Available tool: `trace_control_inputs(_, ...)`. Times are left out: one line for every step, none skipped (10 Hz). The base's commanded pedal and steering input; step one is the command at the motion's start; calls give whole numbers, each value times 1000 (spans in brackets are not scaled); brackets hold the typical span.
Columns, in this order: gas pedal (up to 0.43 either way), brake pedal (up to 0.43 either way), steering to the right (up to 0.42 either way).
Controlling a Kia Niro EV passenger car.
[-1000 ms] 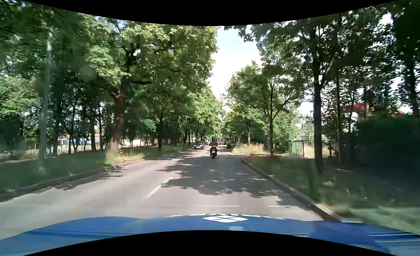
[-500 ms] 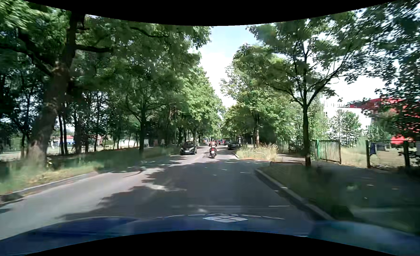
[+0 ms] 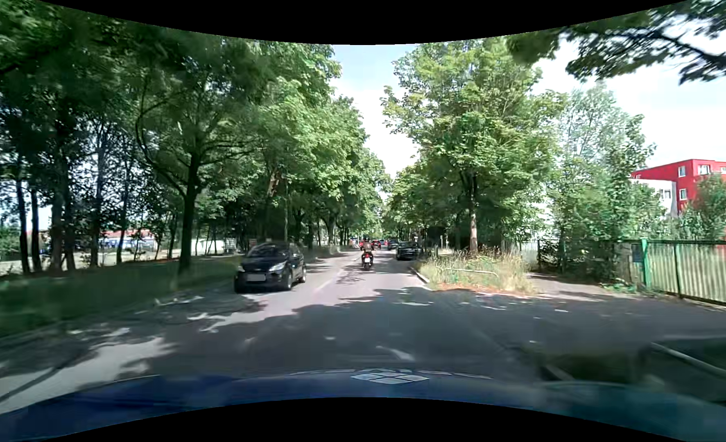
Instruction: Follow the waypoints while adhering to traffic rules and regulations
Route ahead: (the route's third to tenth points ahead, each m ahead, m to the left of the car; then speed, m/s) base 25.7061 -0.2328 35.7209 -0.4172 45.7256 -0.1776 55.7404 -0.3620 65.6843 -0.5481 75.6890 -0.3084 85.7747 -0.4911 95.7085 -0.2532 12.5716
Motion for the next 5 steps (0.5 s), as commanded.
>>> trace_control_inputs(0,0,0)
trace_control_inputs(0,0,0)
trace_control_inputs(0,0,0)
trace_control_inputs(0,0,-1)
trace_control_inputs(0,0,-1)
